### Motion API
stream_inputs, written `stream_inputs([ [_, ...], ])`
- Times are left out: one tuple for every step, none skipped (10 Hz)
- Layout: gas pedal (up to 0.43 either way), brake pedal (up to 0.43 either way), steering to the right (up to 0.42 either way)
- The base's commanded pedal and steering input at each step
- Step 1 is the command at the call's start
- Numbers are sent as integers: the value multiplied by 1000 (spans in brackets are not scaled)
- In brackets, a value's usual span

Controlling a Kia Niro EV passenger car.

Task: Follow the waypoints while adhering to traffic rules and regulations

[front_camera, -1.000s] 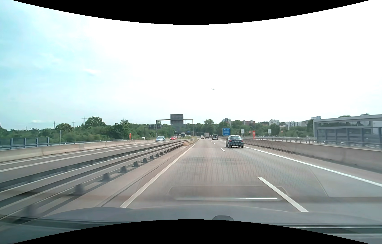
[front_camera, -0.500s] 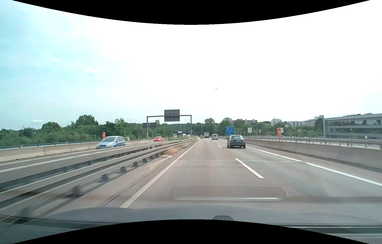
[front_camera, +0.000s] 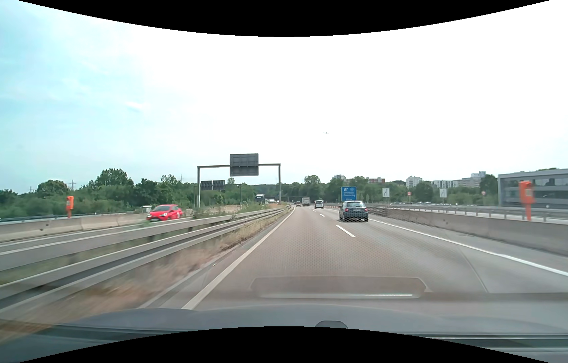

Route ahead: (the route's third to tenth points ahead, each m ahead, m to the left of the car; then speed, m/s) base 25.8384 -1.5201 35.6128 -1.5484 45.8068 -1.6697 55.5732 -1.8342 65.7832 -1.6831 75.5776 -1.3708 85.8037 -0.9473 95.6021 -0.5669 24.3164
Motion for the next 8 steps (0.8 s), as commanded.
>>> stream_inputs([
  [150,0,-4],
  [150,0,-4],
  [150,0,-4],
  [150,0,-4],
  [150,0,-4],
  [150,0,-4],
  [150,0,-4],
  [150,0,-4],
])
